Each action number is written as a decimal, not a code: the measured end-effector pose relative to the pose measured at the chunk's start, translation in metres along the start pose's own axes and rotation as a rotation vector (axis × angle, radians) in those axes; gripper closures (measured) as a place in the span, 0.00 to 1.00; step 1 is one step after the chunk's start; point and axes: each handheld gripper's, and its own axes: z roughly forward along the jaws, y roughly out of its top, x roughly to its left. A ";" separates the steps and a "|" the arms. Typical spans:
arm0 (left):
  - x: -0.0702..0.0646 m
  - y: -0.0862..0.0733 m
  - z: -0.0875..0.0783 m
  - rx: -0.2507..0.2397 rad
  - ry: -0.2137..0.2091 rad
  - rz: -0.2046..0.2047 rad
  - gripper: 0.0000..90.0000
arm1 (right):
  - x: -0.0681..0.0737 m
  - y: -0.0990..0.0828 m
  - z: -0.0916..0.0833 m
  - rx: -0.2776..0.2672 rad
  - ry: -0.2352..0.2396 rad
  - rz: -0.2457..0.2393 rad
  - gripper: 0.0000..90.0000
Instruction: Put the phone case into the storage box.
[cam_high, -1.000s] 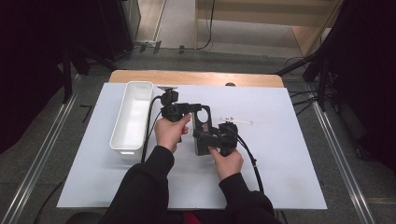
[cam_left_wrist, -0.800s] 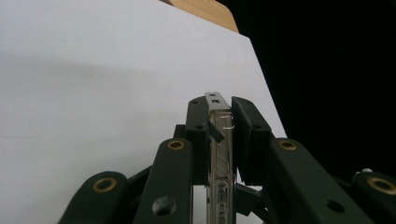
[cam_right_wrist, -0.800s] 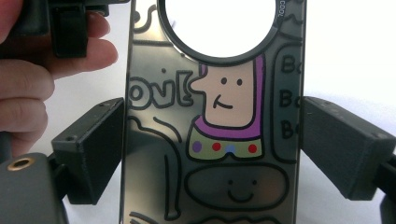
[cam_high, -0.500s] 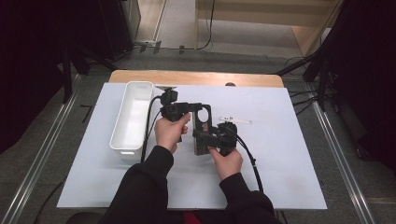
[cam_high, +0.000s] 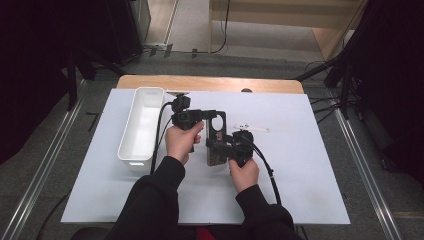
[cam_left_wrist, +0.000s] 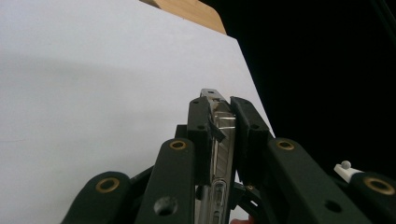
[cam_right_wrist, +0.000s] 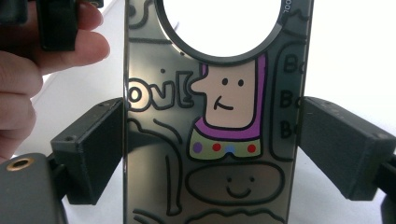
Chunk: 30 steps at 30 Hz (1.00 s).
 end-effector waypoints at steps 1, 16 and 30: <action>0.000 0.000 0.000 0.000 -0.002 0.000 0.87 | -0.001 0.000 0.000 0.004 0.002 -0.005 0.10; -0.006 0.002 -0.003 0.000 0.000 0.030 0.87 | 0.000 0.006 0.002 0.110 0.041 -0.031 0.00; -0.010 0.011 -0.013 0.025 0.031 0.102 0.87 | -0.006 0.013 -0.015 0.163 0.078 -0.068 0.00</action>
